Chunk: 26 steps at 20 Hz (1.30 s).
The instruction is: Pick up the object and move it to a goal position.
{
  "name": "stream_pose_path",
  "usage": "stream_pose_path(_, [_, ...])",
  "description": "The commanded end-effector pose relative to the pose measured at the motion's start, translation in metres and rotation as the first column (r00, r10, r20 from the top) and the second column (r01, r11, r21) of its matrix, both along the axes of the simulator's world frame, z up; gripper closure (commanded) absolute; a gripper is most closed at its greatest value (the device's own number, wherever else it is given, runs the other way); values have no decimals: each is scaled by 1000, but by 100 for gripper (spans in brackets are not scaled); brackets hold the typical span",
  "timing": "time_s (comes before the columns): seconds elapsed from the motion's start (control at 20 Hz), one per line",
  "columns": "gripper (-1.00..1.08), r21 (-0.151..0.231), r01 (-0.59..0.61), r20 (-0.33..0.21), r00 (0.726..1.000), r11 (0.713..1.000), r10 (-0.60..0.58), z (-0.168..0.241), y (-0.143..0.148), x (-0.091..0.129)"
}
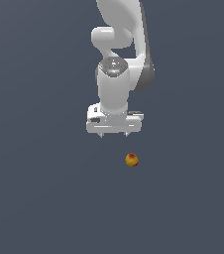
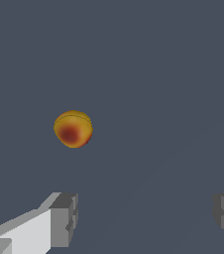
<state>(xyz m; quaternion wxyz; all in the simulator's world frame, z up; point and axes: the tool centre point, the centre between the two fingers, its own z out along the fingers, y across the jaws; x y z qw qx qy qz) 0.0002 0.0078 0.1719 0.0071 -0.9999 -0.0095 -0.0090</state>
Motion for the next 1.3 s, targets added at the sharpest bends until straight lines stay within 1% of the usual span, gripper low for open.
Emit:
stream_pose_path(0.0, [-92,0,0,0,1000,1000,0,0,0,0])
stream_pose_path(0.15, [-92,3,-4,-8,1000,1000,4,-2,1,-2])
stream_pose_path(0.4, [-92,13,-20,-37,999,1000,21,-12,6,-7])
stream_pose_path(0.8, [-92,12,-24,-37,999,1000,24,-12,6,-7])
stream_pose_path(1.0, [-92,10,-60,-36,998,998,60,-16,10,-4])
stream_pose_path(1.25, [-92,4,-147,-34,989,989,147,-24,19,3])
